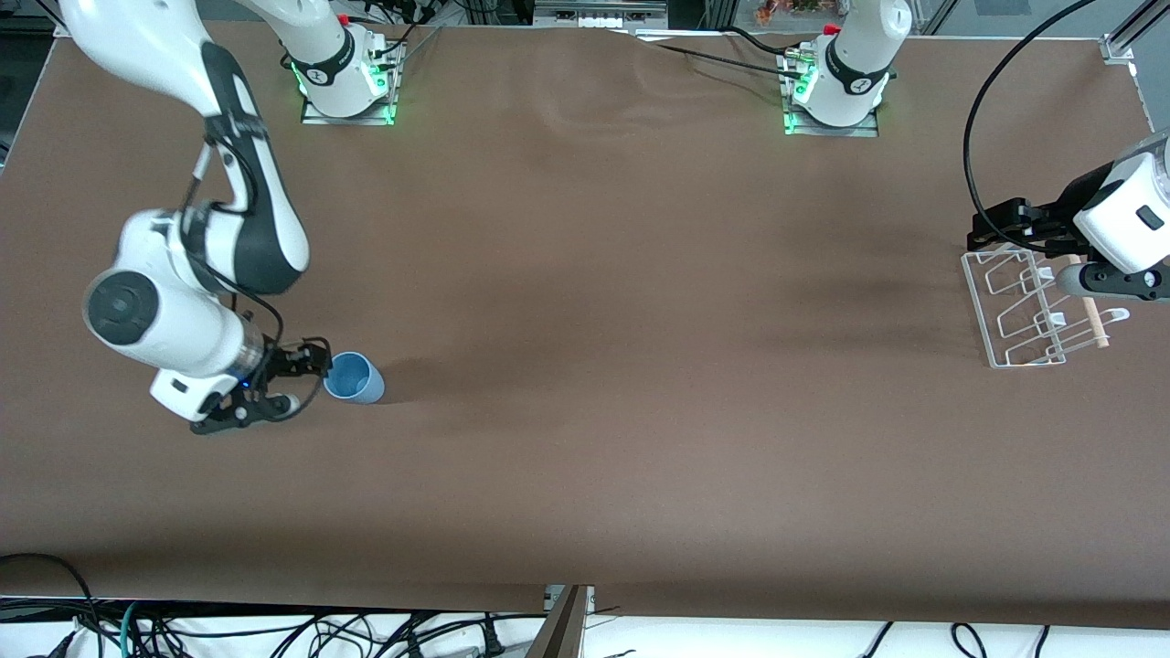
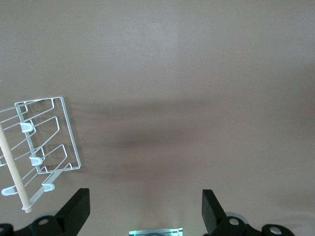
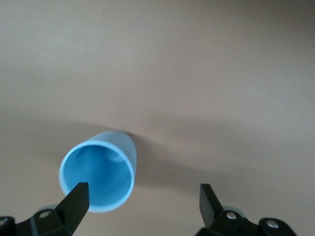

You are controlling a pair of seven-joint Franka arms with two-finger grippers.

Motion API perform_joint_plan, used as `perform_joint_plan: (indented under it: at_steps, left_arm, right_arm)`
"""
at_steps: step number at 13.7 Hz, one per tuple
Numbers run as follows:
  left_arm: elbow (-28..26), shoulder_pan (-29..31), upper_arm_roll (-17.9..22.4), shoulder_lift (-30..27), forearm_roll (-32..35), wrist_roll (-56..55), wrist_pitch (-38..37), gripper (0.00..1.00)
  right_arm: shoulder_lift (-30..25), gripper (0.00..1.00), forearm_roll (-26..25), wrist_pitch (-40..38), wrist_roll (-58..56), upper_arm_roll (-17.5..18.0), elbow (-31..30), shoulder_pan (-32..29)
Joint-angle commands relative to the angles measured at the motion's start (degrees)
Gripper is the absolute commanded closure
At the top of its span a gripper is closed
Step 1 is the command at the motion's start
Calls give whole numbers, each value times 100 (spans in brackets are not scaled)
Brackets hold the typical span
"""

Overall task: Transfer cup to left arm and place on rack
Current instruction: 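Reach the right gripper down to the blue cup and grasp it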

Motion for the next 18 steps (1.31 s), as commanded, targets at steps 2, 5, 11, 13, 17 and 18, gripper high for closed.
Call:
perform_joint_plan:
  at_steps: [2,5,11,13,17,18]
  left_arm:
    - [382,-4,0,203,-116,-9,-80,0]
    - [391,-4,0,230,-116,-9,-107,0]
    - [400,40,0,370,-116,9,-115,0]
    - [365,14,0,379,-55,35,-54,0]
    - [277,-74,-9,484,-116,893,120,0]
    - [207,-118,-9,485,-142,1262,252,0]
  right_arm:
    - [183,1,112,99,-7,17,52,6]
    - [446,1,523,125,-16,17,-19,15]
    - [622,78,692,178,-42,25,-19,58]
    - [622,100,701,116,-7,25,16,93]
    - [561,100,718,12,387,34,51,198]
    - [543,100,719,-128,510,34,121,225]
